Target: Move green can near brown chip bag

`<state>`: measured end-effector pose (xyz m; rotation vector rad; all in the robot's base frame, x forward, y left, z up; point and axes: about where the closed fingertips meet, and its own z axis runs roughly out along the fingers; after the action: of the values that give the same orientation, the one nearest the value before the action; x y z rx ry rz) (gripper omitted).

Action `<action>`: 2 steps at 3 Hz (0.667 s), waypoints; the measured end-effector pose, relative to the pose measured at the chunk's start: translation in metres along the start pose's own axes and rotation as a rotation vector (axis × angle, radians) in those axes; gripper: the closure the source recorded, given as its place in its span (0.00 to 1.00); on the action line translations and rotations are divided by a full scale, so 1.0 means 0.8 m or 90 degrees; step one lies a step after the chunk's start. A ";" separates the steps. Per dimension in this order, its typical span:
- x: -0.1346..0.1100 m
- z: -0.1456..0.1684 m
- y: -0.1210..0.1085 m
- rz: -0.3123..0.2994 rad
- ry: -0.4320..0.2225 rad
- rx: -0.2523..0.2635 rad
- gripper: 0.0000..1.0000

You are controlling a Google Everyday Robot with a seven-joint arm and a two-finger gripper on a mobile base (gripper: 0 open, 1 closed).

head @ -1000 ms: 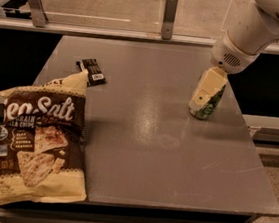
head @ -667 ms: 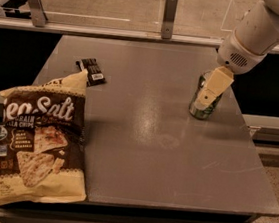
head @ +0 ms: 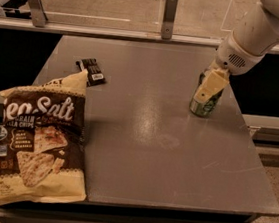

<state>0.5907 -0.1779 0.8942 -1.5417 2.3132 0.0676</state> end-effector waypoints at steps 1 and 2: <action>-0.001 0.002 0.000 -0.001 0.000 -0.001 0.65; -0.018 0.000 0.010 -0.032 -0.027 -0.028 0.88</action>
Offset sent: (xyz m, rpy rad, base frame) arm -0.0079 0.0349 0.0141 0.1001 0.0208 0.1589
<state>0.5885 -0.1617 0.8977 -1.6026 2.2534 0.1395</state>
